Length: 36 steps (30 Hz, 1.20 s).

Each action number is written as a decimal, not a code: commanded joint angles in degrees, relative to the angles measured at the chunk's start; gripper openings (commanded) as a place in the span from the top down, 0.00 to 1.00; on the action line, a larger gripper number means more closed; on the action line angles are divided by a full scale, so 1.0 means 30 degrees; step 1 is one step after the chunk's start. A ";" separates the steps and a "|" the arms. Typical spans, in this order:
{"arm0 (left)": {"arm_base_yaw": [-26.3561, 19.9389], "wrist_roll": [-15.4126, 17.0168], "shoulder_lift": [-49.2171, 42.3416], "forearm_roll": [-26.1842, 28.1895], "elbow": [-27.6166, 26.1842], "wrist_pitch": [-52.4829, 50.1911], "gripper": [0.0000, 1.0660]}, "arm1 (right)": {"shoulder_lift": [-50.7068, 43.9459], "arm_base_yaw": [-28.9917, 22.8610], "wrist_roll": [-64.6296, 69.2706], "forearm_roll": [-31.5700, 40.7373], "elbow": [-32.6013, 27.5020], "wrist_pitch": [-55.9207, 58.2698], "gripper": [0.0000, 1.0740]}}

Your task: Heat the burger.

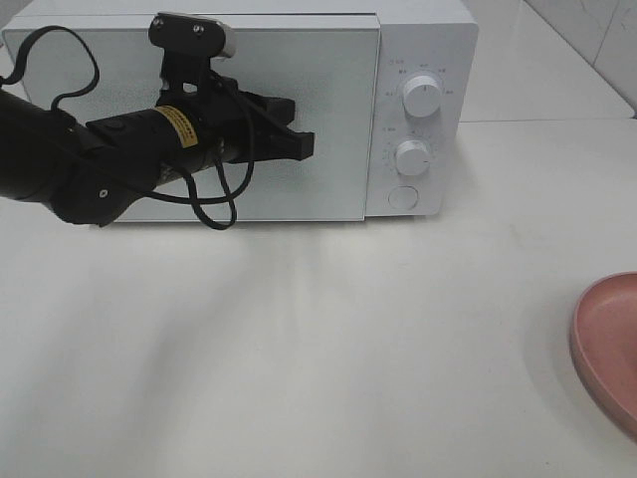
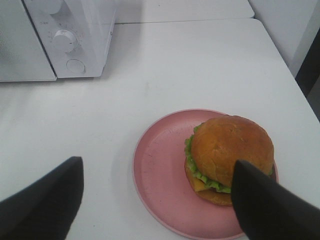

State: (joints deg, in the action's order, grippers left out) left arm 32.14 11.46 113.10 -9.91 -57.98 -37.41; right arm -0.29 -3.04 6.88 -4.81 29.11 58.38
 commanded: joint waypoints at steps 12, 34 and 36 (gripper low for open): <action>-0.0115 0.0229 0.0859 0.1814 -0.2063 0.0745 1.00 | -0.0477 0.0172 -0.0210 -0.0038 -0.0076 -0.0267 0.29; 0.2712 0.0153 -0.3228 0.0668 -0.2063 1.6558 1.00 | -0.0477 0.0172 -0.0210 -0.0038 -0.0076 -0.0267 0.29; 0.3037 -0.0019 -0.3629 0.0668 -0.2063 1.8258 0.98 | -0.0477 0.0172 -0.0210 -0.0038 -0.0076 -0.0267 0.29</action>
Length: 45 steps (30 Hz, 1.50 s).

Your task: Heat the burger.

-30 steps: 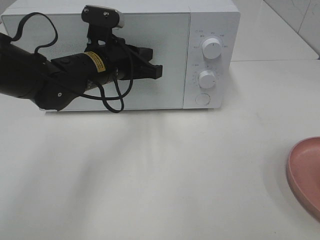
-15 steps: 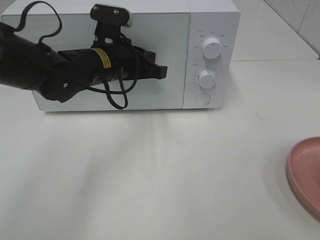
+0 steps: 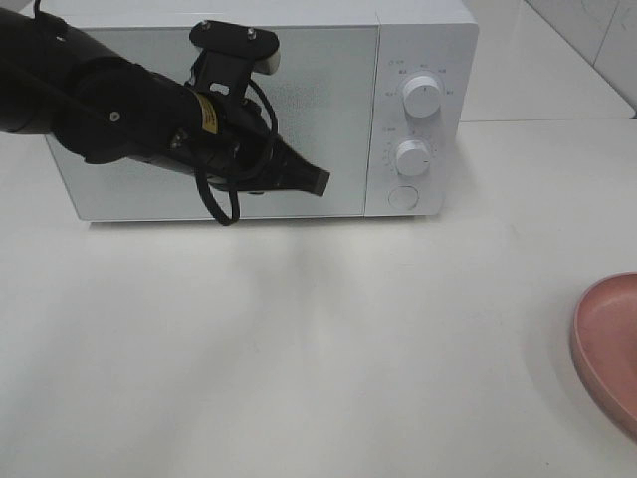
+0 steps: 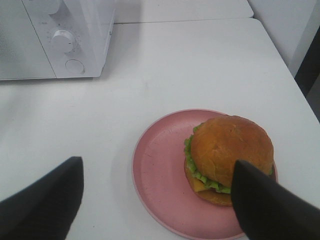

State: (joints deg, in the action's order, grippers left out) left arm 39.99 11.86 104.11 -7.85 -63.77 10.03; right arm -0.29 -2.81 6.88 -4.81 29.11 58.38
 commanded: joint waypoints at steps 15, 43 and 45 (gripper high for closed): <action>0.1127 -0.0344 -0.1490 0.2617 -0.0134 1.1898 0.06 | -0.0477 0.0095 -0.0229 -0.0038 -0.0076 -0.0267 0.29; -0.8346 -0.4431 -0.3400 0.5825 0.1432 1.8659 0.07 | -0.0477 0.0095 -0.0210 -0.0038 -0.0076 -0.0267 0.29; -1.0065 -0.4507 -0.4927 0.5596 0.3018 1.8316 0.07 | -0.0477 0.0095 -0.0210 -0.0038 -0.0076 -0.0267 0.29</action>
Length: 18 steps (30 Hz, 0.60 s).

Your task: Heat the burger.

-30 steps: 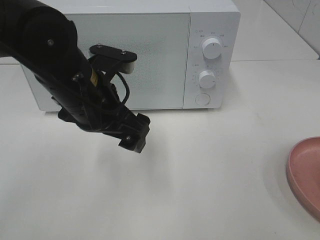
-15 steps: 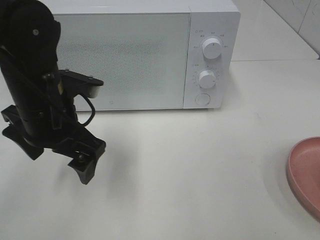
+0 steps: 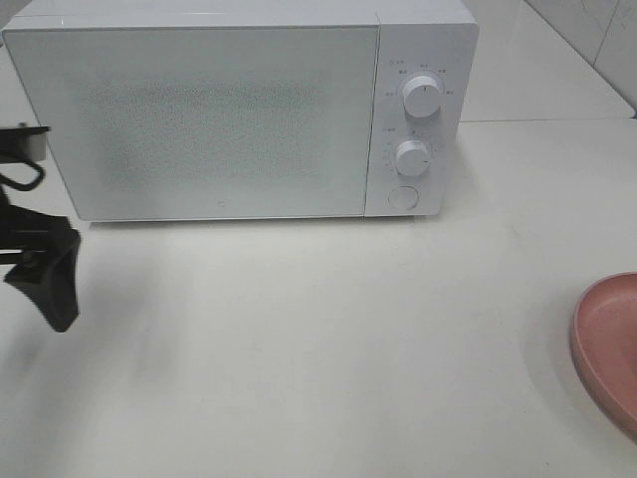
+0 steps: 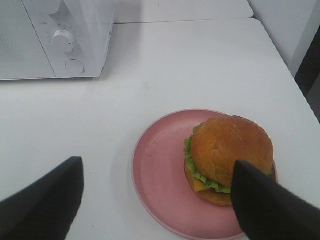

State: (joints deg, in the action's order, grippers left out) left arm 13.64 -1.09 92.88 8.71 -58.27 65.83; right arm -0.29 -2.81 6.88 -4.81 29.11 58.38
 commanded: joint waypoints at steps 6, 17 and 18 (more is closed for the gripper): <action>-0.4374 -0.0458 -0.4431 0.0153 0.4240 -0.0859 0.07 | -0.0477 0.0095 -0.0210 -0.0038 -0.0076 -0.0267 0.29; -0.5539 -0.0554 -1.3235 -0.0535 0.8079 -0.2082 0.07 | -0.0477 0.0095 -0.0210 -0.0038 -0.0076 -0.0267 0.29; -0.5539 -0.0554 -1.4782 -0.0936 0.8480 -0.2215 0.07 | -0.0477 0.0095 -0.0210 -0.0038 -0.0076 -0.0267 0.29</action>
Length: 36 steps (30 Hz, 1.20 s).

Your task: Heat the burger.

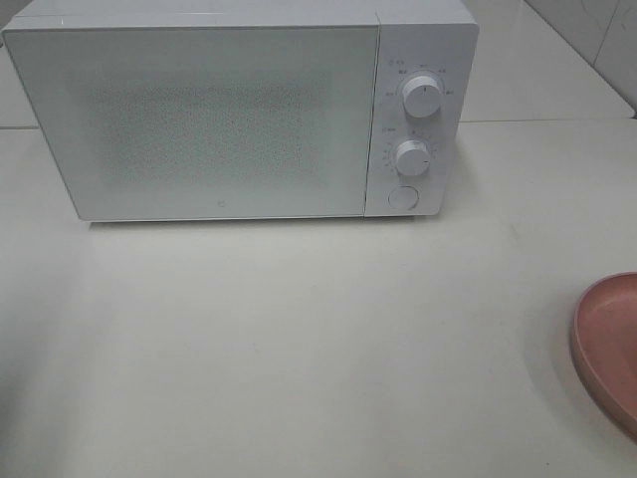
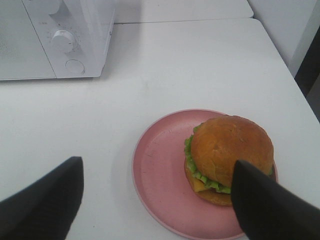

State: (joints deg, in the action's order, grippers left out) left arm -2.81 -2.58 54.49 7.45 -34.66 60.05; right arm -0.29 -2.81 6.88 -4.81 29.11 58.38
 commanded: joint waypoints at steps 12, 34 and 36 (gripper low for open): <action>0.0019 0.0019 -1.0103 -0.1108 0.1910 -0.0172 0.07 | -0.0477 0.0095 -0.0210 -0.0038 -0.0076 -0.0267 0.29; 0.0038 0.0019 -1.8430 -0.1012 0.1910 -0.0191 0.08 | -0.0477 0.0095 -0.0210 -0.0038 -0.0076 -0.0267 0.29; 0.0038 0.0019 -1.8889 -0.1012 0.1910 -0.0191 0.08 | -0.0477 0.0095 -0.0210 -0.0038 -0.0076 -0.0267 0.29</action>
State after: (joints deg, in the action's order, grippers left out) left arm -2.81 -2.69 -0.06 4.24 -29.16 59.64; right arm -0.29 -2.81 6.88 -4.81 29.11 58.38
